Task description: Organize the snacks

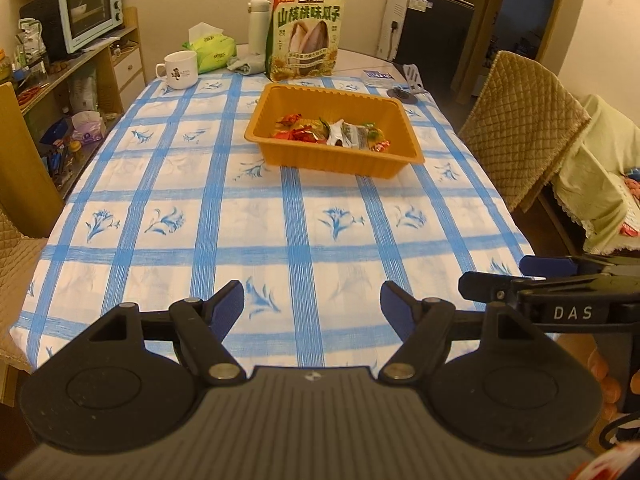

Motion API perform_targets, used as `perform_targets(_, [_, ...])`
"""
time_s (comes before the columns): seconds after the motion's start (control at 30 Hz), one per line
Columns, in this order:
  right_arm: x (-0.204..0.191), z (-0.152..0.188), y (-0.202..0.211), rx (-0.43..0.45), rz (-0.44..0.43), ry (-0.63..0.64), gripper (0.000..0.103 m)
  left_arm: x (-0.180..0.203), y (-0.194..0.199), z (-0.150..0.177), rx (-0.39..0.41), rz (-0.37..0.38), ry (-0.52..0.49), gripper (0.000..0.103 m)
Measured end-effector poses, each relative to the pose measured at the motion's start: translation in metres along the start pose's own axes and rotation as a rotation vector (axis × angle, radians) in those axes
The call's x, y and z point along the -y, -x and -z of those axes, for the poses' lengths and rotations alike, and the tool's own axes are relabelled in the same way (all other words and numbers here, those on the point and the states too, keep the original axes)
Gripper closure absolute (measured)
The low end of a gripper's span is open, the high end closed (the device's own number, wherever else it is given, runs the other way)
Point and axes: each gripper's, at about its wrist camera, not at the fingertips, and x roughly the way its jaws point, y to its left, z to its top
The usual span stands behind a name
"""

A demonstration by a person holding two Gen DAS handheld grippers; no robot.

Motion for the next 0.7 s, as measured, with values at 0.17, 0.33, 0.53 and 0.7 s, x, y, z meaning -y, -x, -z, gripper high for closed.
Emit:
perform_targets(0.17, [-0.022, 0.017, 0.011, -0.002, 0.02, -0.023, 0.009, -0.01, 0.013, 0.015, -0.011, 0.028, -0.025, 0.03])
perform_targets(0.33, [-0.042, 0.033, 0.018, -0.005, 0.042, -0.036, 0.009, -0.022, 0.024, 0.029, -0.016, 0.047, -0.041, 0.03])
perform_targets(0.53, [-0.062, 0.047, 0.023, -0.007, 0.058, -0.043, 0.009, -0.036, 0.032, 0.041, -0.025, 0.063, -0.051, 0.03])
perform_targets(0.7, [-0.072, 0.056, 0.024, -0.007, 0.07, -0.051, 0.009, -0.044, 0.037, 0.048, -0.026, 0.076, -0.06, 0.03])
